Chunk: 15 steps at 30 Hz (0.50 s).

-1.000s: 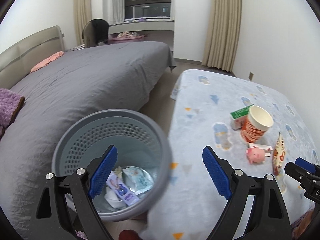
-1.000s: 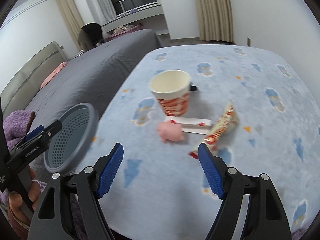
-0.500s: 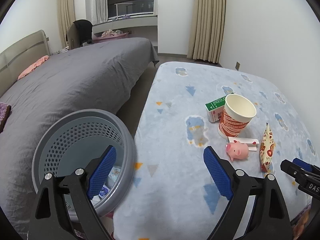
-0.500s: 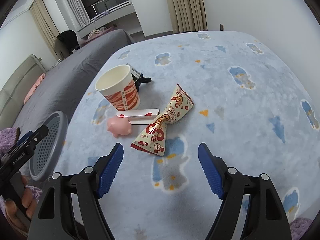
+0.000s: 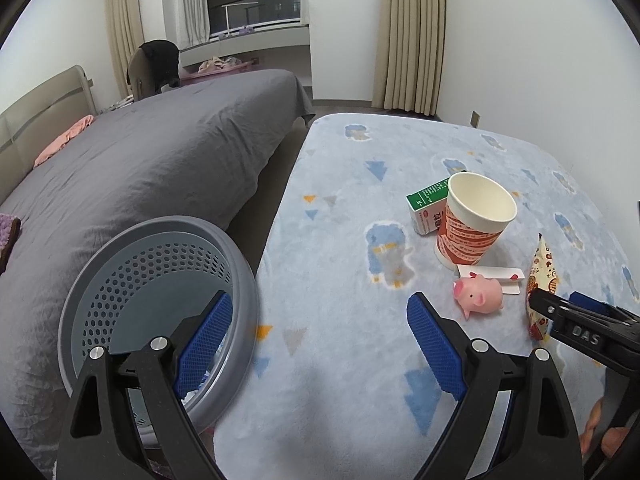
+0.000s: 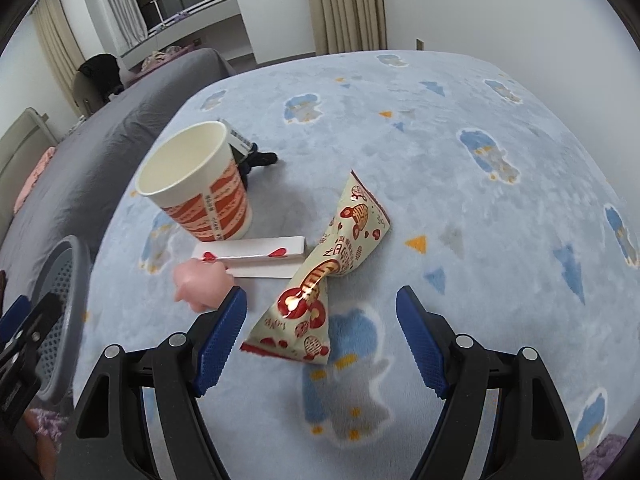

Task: Collect trash
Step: 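Grasp the red-and-white snack wrapper with the right tool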

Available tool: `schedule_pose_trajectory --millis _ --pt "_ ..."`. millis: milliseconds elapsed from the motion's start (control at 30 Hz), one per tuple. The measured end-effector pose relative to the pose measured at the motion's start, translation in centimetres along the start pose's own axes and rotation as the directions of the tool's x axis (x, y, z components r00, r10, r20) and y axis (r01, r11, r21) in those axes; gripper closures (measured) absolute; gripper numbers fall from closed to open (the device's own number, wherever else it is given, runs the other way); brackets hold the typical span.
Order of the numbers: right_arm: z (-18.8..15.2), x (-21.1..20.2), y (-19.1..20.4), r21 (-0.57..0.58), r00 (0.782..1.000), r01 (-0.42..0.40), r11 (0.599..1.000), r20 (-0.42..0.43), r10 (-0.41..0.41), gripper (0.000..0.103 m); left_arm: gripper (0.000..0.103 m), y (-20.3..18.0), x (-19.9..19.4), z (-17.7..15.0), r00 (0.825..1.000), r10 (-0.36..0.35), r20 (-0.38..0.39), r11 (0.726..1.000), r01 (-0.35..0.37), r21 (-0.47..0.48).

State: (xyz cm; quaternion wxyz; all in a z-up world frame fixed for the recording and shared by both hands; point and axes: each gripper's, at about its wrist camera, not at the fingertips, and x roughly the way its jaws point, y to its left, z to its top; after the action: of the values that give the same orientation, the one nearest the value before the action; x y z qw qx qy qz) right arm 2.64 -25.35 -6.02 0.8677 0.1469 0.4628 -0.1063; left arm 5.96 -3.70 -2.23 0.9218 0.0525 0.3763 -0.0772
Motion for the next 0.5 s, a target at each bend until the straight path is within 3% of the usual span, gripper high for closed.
schedule_pose_trajectory --millis 367,400,500 --pt "-0.1 1.8 0.1 -0.008 0.999 0.054 0.998 -0.003 -0.054 0.031 0.015 0.3 -0.2 0.1 1.0 -0.026 -0.009 1.0 0.026 -0.006" --pt "-0.1 1.7 0.1 -0.016 0.999 0.054 0.998 0.0 -0.054 0.033 0.012 0.3 -0.1 0.0 0.999 -0.032 -0.012 0.999 0.032 -0.008" --pt "-0.2 1.5 0.4 -0.034 1.0 0.023 0.999 -0.004 -0.023 0.051 0.012 0.2 -0.3 0.0 0.999 -0.05 -0.01 0.999 0.05 -0.008"
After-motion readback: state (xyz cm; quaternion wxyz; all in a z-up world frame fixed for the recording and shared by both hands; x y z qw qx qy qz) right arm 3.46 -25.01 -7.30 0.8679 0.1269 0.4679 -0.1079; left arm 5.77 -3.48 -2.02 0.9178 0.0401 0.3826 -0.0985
